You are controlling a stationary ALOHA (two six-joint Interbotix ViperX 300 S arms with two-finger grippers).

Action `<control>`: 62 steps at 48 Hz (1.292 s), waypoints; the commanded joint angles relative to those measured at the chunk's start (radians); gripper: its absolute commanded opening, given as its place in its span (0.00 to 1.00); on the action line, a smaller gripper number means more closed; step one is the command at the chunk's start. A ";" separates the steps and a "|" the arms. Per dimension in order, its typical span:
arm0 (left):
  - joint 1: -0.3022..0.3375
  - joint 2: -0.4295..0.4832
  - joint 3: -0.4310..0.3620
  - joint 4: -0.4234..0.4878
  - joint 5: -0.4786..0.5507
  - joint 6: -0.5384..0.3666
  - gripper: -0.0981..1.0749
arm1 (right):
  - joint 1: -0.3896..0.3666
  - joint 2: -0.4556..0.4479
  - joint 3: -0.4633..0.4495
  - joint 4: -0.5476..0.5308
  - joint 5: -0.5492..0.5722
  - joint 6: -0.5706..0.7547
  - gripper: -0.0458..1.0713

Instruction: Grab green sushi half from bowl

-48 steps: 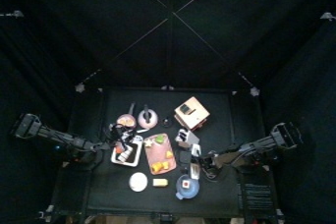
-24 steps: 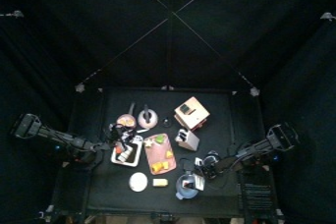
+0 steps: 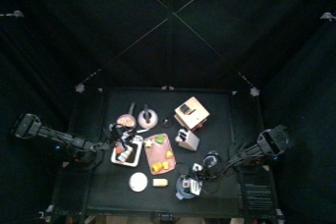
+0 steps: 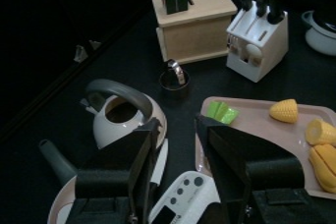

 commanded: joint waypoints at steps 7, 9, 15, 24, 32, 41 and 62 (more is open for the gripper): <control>0.003 -0.002 -0.012 0.003 0.002 -0.002 0.74 | 0.003 0.038 -0.061 -0.003 0.051 0.000 0.97; 0.003 -0.002 -0.011 0.003 0.003 -0.002 0.74 | 0.005 0.048 -0.067 -0.003 0.054 0.000 0.97; 0.002 0.000 -0.011 0.003 0.003 -0.002 0.74 | 0.008 0.071 -0.078 -0.003 0.060 0.000 0.97; 0.003 -0.002 -0.011 0.003 0.003 -0.003 0.74 | 0.008 0.083 -0.083 -0.003 0.066 0.000 0.97; 0.002 -0.002 -0.011 0.003 0.003 -0.003 0.74 | 0.009 0.084 -0.080 -0.005 0.080 0.000 0.95; 0.003 0.000 -0.011 0.003 0.003 -0.003 0.74 | 0.009 0.087 -0.078 -0.005 0.086 0.000 0.85; 0.002 -0.002 -0.011 0.003 0.003 -0.003 0.74 | 0.009 0.044 -0.083 -0.005 0.089 -0.003 0.54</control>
